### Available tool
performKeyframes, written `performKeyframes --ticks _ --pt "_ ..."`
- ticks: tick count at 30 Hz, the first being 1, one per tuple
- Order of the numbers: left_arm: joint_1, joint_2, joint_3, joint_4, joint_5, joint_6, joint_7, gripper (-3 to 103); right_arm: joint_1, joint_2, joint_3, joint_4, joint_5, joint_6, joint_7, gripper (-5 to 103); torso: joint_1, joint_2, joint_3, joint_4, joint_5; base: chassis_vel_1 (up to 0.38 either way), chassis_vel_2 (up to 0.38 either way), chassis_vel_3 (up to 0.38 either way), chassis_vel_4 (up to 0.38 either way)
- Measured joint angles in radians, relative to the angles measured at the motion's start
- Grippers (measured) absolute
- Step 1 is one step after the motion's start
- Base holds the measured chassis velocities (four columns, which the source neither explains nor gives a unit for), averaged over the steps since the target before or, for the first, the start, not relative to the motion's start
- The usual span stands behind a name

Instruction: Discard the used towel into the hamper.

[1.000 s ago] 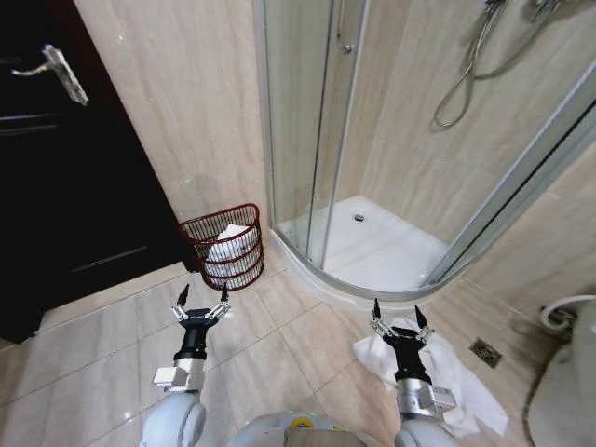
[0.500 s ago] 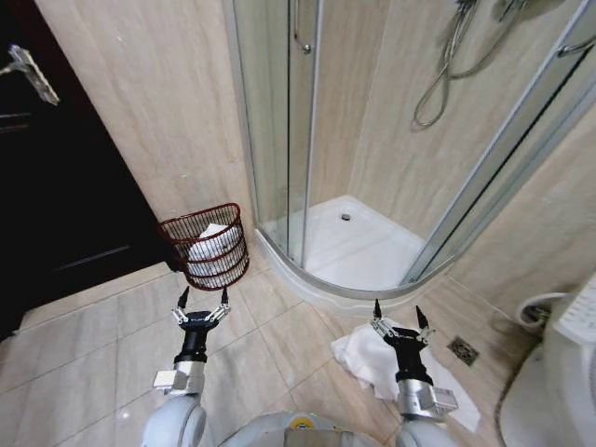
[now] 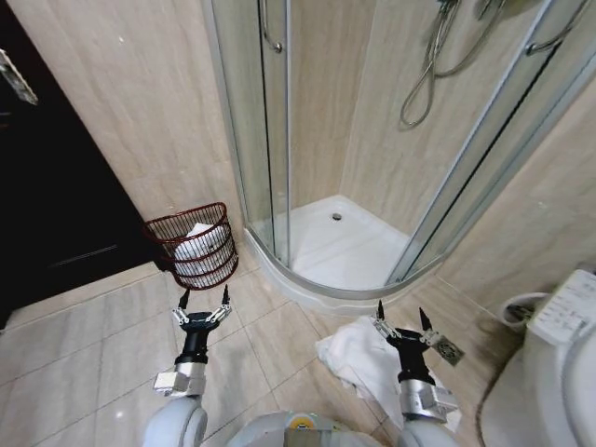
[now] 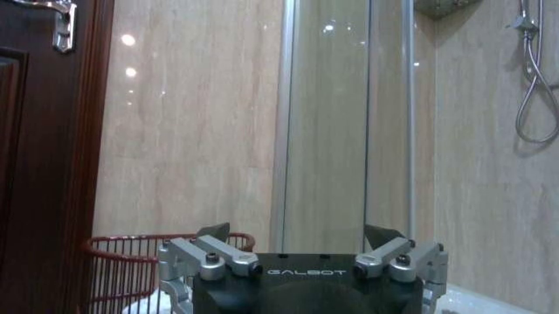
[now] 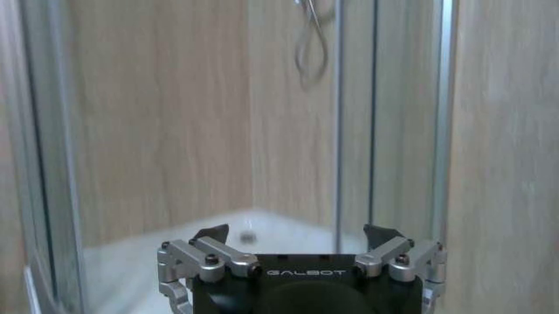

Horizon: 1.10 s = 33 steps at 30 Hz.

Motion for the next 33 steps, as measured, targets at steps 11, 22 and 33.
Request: performKeyframes --ticks 11,22,33 --pt "-0.003 0.005 0.037 0.014 0.003 -0.002 -0.027 100 0.038 -0.044 0.102 -0.209 0.207 -0.151 -0.134 100 0.000 0.000 0.000 -0.0001 0.0002 0.002 0.000 -0.005 0.001" --pt "0.003 -0.006 0.040 0.018 0.010 -0.014 -0.034 100 0.030 -0.153 0.208 -0.375 0.177 -0.273 -0.458 100 0.000 0.000 0.000 -0.0002 0.0002 0.000 0.000 0.000 0.000" --pt "0.003 0.016 0.003 0.036 -0.043 -0.034 -0.031 100 0.157 -0.380 0.167 -0.521 -0.094 -0.269 -0.754 100 0.000 0.000 0.000 0.0000 0.0002 0.000 0.000 0.000 0.000"
